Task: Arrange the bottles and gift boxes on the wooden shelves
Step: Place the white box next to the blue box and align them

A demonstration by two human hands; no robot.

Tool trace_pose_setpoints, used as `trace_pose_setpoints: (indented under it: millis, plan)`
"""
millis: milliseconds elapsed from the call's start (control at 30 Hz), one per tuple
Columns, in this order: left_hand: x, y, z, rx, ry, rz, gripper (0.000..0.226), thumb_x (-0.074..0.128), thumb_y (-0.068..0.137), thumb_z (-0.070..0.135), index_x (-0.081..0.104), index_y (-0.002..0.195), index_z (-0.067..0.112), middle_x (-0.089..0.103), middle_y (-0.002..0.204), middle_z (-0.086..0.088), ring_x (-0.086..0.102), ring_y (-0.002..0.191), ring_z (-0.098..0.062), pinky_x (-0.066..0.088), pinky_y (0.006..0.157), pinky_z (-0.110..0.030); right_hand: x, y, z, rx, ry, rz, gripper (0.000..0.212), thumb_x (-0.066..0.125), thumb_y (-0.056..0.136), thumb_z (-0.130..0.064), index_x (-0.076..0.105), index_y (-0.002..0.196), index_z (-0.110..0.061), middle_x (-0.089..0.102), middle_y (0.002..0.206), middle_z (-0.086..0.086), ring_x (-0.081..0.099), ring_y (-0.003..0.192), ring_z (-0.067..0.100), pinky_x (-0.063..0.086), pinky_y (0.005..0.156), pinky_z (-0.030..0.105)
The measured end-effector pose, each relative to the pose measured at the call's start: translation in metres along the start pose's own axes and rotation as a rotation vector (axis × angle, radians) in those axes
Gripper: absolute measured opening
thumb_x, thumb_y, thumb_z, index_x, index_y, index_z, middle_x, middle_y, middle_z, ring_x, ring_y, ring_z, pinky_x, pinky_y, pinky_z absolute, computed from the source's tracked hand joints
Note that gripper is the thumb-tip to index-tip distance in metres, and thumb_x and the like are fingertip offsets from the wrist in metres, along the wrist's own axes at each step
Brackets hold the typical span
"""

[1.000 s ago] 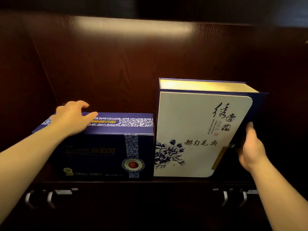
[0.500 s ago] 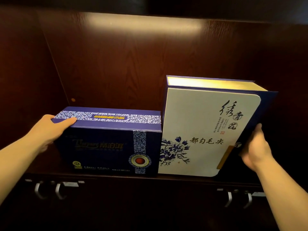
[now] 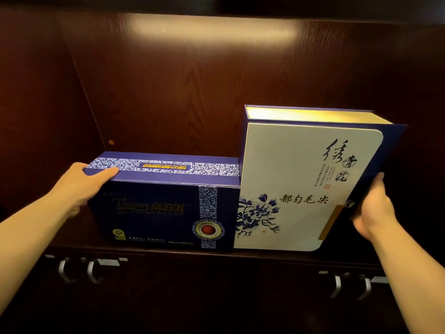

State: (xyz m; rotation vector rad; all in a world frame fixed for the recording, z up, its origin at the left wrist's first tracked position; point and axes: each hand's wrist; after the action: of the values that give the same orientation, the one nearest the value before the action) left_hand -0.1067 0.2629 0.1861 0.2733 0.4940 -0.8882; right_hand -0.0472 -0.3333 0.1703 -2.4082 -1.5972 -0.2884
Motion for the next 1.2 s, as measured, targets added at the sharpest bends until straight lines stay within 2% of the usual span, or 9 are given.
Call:
trace_pose_setpoints:
  millis: [200, 333, 500, 600, 733, 800, 900, 1033, 1200]
  plan:
    - [0.001, 0.003, 0.000, 0.012, -0.009, 0.000, 0.056, 0.077, 0.075, 0.062, 0.059, 0.101, 0.016, 0.068, 0.098, -0.014, 0.063, 0.085, -0.032, 0.045, 0.061, -0.043, -0.006, 0.000, 0.006, -0.002, -0.012, -0.014, 0.066, 0.027, 0.099, -0.071, 0.050, 0.148, -0.033, 0.057, 0.149, 0.000, 0.050, 0.137, 0.022, 0.031, 0.119, 0.048]
    - [0.000, 0.006, 0.000, -0.022, -0.005, -0.002, 0.076, 0.078, 0.072, 0.066, 0.055, 0.120, 0.012, 0.065, 0.107, -0.014, 0.063, 0.094, -0.034, 0.048, 0.065, -0.048, -0.005, -0.003, 0.006, -0.017, -0.009, -0.004, 0.065, 0.025, 0.101, -0.069, 0.050, 0.147, -0.031, 0.056, 0.150, 0.001, 0.050, 0.137, 0.022, 0.033, 0.117, 0.044]
    - [0.000, 0.005, 0.000, -0.007, -0.016, -0.003, 0.073, 0.078, 0.071, 0.065, 0.056, 0.116, 0.012, 0.066, 0.104, -0.015, 0.063, 0.088, -0.032, 0.046, 0.060, -0.043, 0.001, 0.002, 0.005, -0.007, -0.007, 0.027, 0.068, 0.028, 0.098, -0.071, 0.046, 0.150, -0.031, 0.054, 0.151, 0.001, 0.050, 0.136, 0.023, 0.034, 0.117, 0.043]
    - [-0.001, 0.004, 0.000, -0.001, -0.012, -0.001, 0.069, 0.078, 0.073, 0.063, 0.056, 0.114, 0.012, 0.067, 0.102, -0.014, 0.063, 0.085, -0.030, 0.043, 0.058, -0.040, 0.001, 0.006, 0.005, -0.001, 0.010, 0.052, 0.070, 0.034, 0.096, -0.072, 0.049, 0.148, -0.029, 0.062, 0.142, 0.001, 0.060, 0.123, 0.020, 0.044, 0.108, 0.041]
    - [0.000, 0.001, 0.002, 0.025, -0.011, -0.003, 0.061, 0.076, 0.077, 0.060, 0.060, 0.107, 0.009, 0.068, 0.096, -0.015, 0.061, 0.076, -0.028, 0.040, 0.054, -0.037, 0.001, 0.007, 0.006, -0.027, 0.035, 0.025, 0.055, 0.035, 0.095, -0.072, 0.061, 0.128, -0.036, 0.069, 0.125, -0.008, 0.064, 0.114, 0.014, 0.045, 0.106, 0.041]
    - [0.000, 0.001, 0.003, 0.027, -0.019, -0.015, 0.064, 0.075, 0.077, 0.061, 0.059, 0.107, 0.007, 0.068, 0.094, -0.018, 0.060, 0.075, -0.029, 0.038, 0.054, -0.036, 0.001, 0.007, 0.007, -0.031, 0.037, 0.039, 0.058, 0.035, 0.095, -0.072, 0.060, 0.131, -0.034, 0.070, 0.121, -0.009, 0.065, 0.112, 0.013, 0.047, 0.104, 0.040]
    - [0.000, 0.000, 0.003, 0.027, -0.040, -0.031, 0.062, 0.077, 0.077, 0.060, 0.062, 0.105, 0.007, 0.070, 0.094, -0.018, 0.065, 0.080, -0.032, 0.041, 0.056, -0.038, 0.000, 0.007, 0.007, -0.022, 0.042, 0.031, 0.066, 0.036, 0.094, -0.073, 0.056, 0.141, -0.032, 0.069, 0.129, -0.005, 0.064, 0.116, 0.015, 0.048, 0.101, 0.038]
    - [-0.001, -0.003, 0.006, 0.039, -0.065, -0.048, 0.052, 0.078, 0.078, 0.056, 0.066, 0.098, 0.009, 0.072, 0.092, -0.015, 0.066, 0.082, -0.033, 0.043, 0.058, -0.040, -0.001, 0.006, 0.009, -0.027, 0.086, -0.016, 0.062, 0.032, 0.097, -0.071, 0.060, 0.137, -0.034, 0.069, 0.134, -0.003, 0.064, 0.121, 0.017, 0.046, 0.106, 0.040]
    - [-0.001, -0.009, 0.009, 0.075, -0.073, -0.042, 0.042, 0.076, 0.082, 0.052, 0.065, 0.089, 0.013, 0.071, 0.085, -0.013, 0.062, 0.072, -0.027, 0.038, 0.054, -0.036, 0.000, 0.005, 0.012, -0.034, 0.107, -0.009, 0.060, 0.031, 0.098, -0.070, 0.060, 0.137, -0.036, 0.067, 0.135, -0.005, 0.062, 0.124, 0.016, 0.044, 0.108, 0.039]
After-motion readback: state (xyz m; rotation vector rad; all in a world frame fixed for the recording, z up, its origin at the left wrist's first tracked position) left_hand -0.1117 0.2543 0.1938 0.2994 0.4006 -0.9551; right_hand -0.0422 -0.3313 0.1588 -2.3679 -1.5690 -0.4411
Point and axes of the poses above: each hand's wrist, its own y-axis towards the middle knuckle, its own x-axis out of the palm, z = x × y
